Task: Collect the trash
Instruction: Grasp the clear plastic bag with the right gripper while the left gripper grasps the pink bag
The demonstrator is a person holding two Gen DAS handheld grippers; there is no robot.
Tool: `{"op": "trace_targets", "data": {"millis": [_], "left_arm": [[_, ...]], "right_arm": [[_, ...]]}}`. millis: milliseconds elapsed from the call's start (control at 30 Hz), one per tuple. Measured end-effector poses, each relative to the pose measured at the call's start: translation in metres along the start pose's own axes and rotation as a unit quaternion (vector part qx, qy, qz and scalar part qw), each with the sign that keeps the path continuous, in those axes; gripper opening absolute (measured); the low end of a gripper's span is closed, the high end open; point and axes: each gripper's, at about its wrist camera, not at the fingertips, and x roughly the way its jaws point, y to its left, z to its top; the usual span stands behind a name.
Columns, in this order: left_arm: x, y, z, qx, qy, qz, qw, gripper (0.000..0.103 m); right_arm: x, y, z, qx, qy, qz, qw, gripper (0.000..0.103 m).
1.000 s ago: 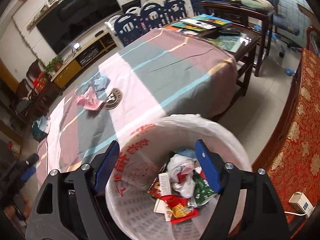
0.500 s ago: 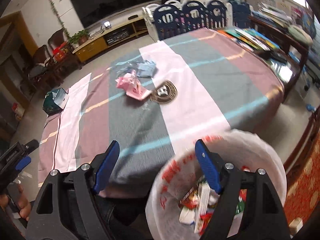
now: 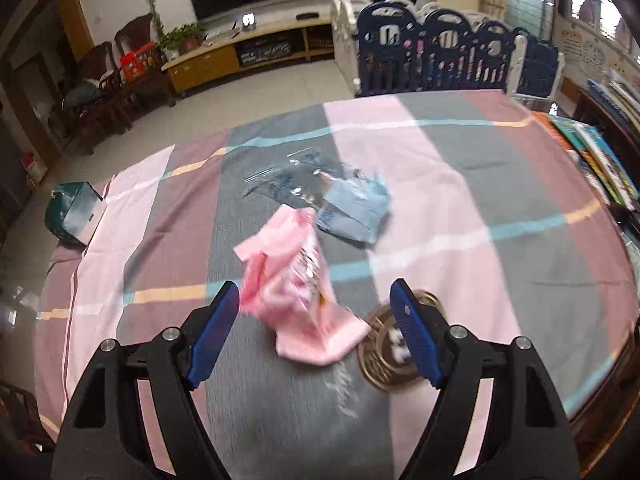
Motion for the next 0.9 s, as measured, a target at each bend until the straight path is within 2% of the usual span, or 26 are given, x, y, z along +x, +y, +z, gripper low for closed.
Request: {"op": "trace_targets", "data": {"millis": [133,167,200,267,367,433,467,500,533,567,633,700,733,767,833,867,900], "left_arm": [[0.022,0.001,-0.002,-0.008,0.034,-0.013,0.9993,0.081],[0.026,0.002,-0.003,-0.012,0.042,-0.018,0.9989,0.081],[0.03,0.003,-0.004,-0.016,0.047,-0.019,0.9986,0.081],[0.035,0.007,-0.004,-0.023,0.048,-0.008,0.9986,0.081],[0.041,0.015,-0.002,-0.042,0.048,-0.001,0.998,0.081],[0.044,0.021,-0.001,-0.058,0.053,-0.001,0.9969,0.081],[0.045,0.023,-0.002,-0.063,0.056,0.0,0.9965,0.081],[0.047,0.026,-0.002,-0.068,0.058,0.001,0.996,0.081],[0.048,0.027,-0.002,-0.072,0.06,0.001,0.9956,0.081],[0.049,0.028,-0.003,-0.073,0.062,0.001,0.9954,0.081],[0.051,0.028,-0.003,-0.072,0.066,-0.001,0.9952,0.081],[0.053,0.025,-0.005,-0.067,0.07,-0.006,0.9953,0.081],[0.054,0.023,-0.005,-0.063,0.073,-0.011,0.9953,0.081],[0.055,0.022,-0.006,-0.059,0.076,-0.017,0.9952,0.081],[0.057,0.018,-0.006,-0.053,0.08,-0.031,0.9949,0.083],[0.058,0.016,-0.006,-0.051,0.081,-0.039,0.9946,0.083],[0.059,0.014,-0.006,-0.05,0.083,-0.046,0.9942,0.084]], "right_arm": [[0.042,0.018,0.015,-0.04,0.037,-0.017,0.998,0.075],[0.049,0.018,0.016,-0.037,0.043,-0.008,0.998,0.057],[0.055,0.018,0.017,-0.028,0.054,0.011,0.998,0.044],[0.056,0.021,0.012,-0.018,0.062,0.033,0.997,0.036],[0.044,0.042,-0.007,-0.025,0.095,0.121,0.988,0.035],[0.028,0.064,-0.022,-0.048,0.119,0.208,0.97,0.04],[0.016,0.075,-0.028,-0.064,0.13,0.247,0.958,0.052],[0.004,0.084,-0.03,-0.081,0.128,0.271,0.951,0.069],[-0.007,0.086,-0.026,-0.09,0.11,0.275,0.951,0.077],[-0.015,0.084,-0.019,-0.087,0.086,0.269,0.955,0.087],[-0.022,0.067,0.004,-0.069,0.035,0.238,0.968,0.088],[-0.009,0.051,0.032,-0.074,-0.019,0.119,0.99,0.088],[0.004,0.046,0.044,-0.09,-0.034,0.054,0.994,0.088],[0.023,0.043,0.055,-0.12,-0.039,-0.01,0.992,0.088],[0.061,0.039,0.068,-0.181,-0.026,-0.107,0.977,0.088],[0.078,0.036,0.072,-0.197,-0.013,-0.133,0.971,0.088],[0.091,0.03,0.075,-0.196,-0.001,-0.137,0.971,0.088]]}}
